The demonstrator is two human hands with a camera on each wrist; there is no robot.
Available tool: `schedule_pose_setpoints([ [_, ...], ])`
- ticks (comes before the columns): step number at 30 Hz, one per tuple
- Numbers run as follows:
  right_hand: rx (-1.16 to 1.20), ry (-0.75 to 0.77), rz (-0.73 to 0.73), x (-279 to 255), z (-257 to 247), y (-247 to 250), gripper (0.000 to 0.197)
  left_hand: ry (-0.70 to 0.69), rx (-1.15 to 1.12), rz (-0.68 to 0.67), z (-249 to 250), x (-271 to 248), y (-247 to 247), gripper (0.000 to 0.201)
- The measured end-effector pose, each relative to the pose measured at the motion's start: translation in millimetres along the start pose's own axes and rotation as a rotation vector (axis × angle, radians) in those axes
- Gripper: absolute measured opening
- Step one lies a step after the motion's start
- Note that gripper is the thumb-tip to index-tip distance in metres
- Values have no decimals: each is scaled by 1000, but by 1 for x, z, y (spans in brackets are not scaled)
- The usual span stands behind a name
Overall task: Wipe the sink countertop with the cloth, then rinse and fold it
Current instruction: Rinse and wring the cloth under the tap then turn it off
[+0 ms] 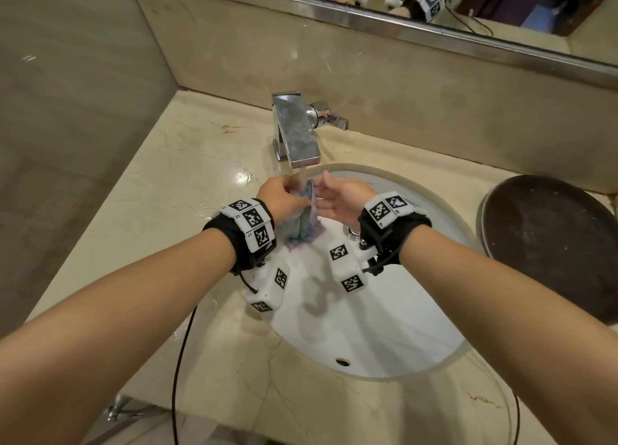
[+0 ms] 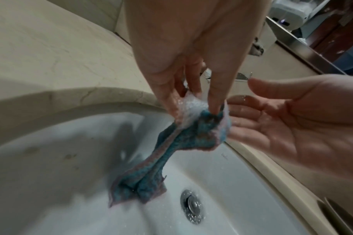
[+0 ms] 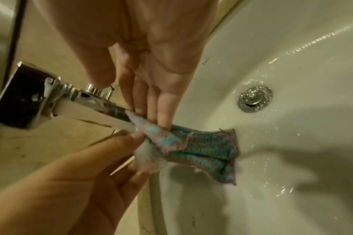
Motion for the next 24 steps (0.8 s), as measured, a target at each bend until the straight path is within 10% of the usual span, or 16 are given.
schedule_pose_setpoints([
  [7, 171, 13, -61, -4, -5, -6, 72, 28, -126, -40, 3, -1, -6, 45],
  [18, -158, 85, 78, -4, 3, 9, 38, 142, -284, -30, 1, 12, -1, 24],
  [24, -933, -19, 82, 3, 5, 12, 66, 138, -371, -36, 10, 11, -1, 23],
])
Point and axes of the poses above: each hand's wrist, its own x-axis towards the middle knuckle, its own y-axis out of the back of the hand, z = x × y, the point moved 2 cm from there along x, towards the middle knuckle, and after that the axes turned 8 degrees about y, right-handed, at the moved point
